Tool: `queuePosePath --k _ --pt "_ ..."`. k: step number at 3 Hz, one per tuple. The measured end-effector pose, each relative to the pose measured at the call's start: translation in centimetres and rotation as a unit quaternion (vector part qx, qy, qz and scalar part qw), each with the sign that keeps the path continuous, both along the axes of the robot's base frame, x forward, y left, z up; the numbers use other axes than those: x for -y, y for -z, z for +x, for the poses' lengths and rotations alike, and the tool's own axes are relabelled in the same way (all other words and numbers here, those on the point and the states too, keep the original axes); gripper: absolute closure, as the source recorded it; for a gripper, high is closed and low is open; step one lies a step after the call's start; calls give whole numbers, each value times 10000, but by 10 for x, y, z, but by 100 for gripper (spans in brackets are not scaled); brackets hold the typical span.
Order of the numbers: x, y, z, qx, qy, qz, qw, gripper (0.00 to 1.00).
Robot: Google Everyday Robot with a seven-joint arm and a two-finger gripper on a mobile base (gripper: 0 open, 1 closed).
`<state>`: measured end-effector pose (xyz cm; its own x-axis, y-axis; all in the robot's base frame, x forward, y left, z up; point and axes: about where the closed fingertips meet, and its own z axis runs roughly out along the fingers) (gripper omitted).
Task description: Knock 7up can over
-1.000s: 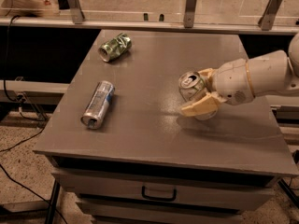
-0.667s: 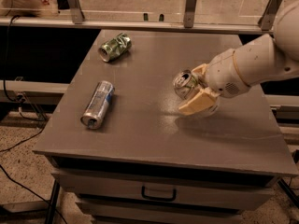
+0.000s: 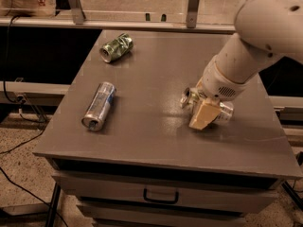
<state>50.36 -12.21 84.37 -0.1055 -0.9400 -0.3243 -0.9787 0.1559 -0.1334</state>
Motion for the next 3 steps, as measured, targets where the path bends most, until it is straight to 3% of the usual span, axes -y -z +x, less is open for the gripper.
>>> queuePosePath --k 1,2,3 --pt "18 7 -2 -79 -71 -498 9987 38" --pt "17 7 -2 -66 -72 -496 9987 14" --pt "17 7 -3 -64 -78 -501 9987 0"
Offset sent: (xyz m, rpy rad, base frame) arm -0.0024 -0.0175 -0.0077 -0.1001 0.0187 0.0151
